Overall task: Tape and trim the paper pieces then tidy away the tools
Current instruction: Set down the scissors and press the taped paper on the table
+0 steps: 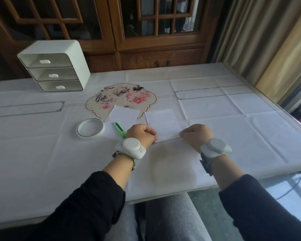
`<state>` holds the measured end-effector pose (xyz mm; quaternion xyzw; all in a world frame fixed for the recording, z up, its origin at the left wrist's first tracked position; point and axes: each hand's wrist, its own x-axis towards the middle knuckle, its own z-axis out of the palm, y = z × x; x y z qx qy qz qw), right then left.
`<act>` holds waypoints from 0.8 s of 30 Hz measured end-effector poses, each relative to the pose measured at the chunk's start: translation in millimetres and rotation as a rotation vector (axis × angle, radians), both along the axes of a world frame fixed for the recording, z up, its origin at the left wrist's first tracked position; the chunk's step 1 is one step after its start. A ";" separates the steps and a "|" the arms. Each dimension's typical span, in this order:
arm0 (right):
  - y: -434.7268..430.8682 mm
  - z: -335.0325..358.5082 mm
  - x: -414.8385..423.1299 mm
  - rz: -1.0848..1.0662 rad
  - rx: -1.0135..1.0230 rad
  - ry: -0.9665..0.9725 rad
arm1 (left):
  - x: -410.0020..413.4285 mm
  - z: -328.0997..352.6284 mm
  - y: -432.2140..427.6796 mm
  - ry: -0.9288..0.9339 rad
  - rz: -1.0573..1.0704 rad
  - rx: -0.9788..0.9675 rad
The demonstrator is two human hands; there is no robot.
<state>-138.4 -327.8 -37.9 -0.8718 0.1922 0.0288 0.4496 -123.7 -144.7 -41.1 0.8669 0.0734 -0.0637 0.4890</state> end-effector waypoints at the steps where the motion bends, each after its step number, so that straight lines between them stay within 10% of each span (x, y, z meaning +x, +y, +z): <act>1: -0.5 -1.1 1.3 -0.002 -0.006 0.011 | 0.2 0.3 -0.4 0.001 0.000 0.019; 24: -0.4 -14.0 14.7 -0.014 -0.200 0.103 | 5.6 0.8 -3.0 -0.008 -0.042 0.149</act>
